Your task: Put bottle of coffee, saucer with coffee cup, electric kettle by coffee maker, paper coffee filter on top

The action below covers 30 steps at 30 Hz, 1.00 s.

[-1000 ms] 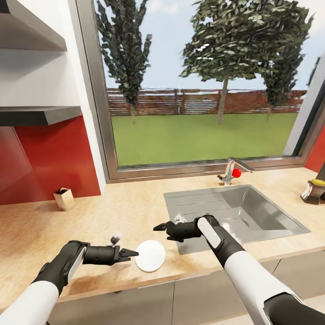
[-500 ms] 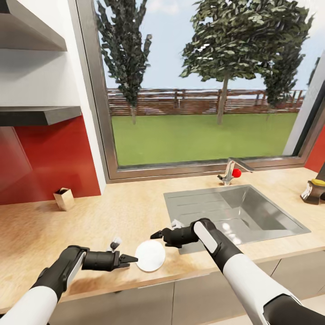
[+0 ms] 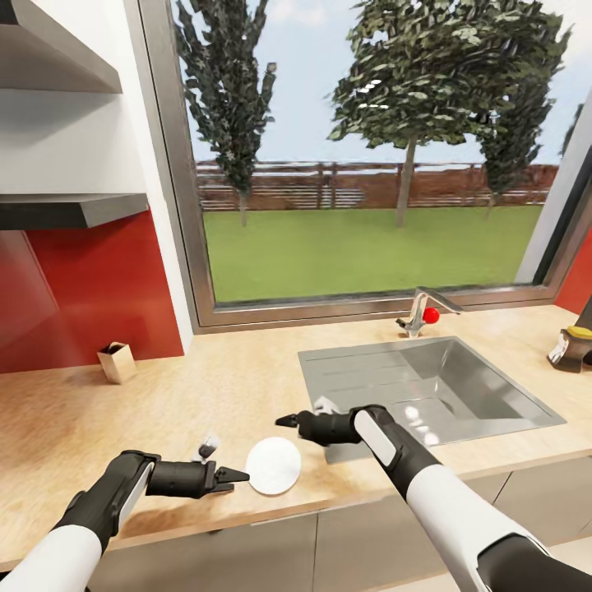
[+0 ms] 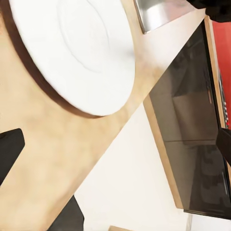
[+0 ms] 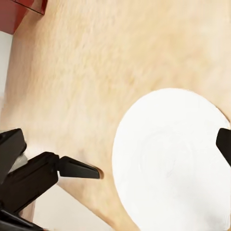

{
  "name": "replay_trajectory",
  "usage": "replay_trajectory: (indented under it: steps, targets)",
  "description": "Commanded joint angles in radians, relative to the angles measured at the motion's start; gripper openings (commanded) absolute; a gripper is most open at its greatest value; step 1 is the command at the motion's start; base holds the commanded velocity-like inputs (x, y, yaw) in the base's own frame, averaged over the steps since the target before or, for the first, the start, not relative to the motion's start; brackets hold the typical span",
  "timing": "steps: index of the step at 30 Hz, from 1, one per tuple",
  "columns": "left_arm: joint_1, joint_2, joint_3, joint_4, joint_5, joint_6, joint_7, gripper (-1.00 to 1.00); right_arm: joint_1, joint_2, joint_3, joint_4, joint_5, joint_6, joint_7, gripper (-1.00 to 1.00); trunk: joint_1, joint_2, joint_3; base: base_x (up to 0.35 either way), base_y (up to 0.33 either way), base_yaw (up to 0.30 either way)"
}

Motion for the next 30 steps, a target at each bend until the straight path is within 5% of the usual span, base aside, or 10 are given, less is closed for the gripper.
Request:
replay_trajectory:
  steps: [1, 8, 30]
  targets:
    - [-0.001, 0.000, 0.002, 0.000, -0.002, 0.010, -0.004, 1.00, -0.001, 0.000, 0.001, 0.010, 0.004, 0.000, 0.032, 1.00, 0.001, -0.002, -0.002, 0.000, 0.000, 0.000]
    - [-0.001, 0.000, 0.002, 0.000, -0.003, 0.009, -0.002, 1.00, -0.001, 0.000, 0.002, 0.076, 0.005, -0.070, 0.100, 1.00, 0.001, -0.002, -0.002, 0.013, 0.000, 0.000]
    - [0.018, -0.002, 0.000, 0.000, -0.003, 0.004, 0.002, 1.00, -0.001, 0.000, 0.002, 0.130, 0.006, -0.077, 0.101, 1.00, 0.001, -0.002, -0.002, 0.038, 0.000, 0.000]
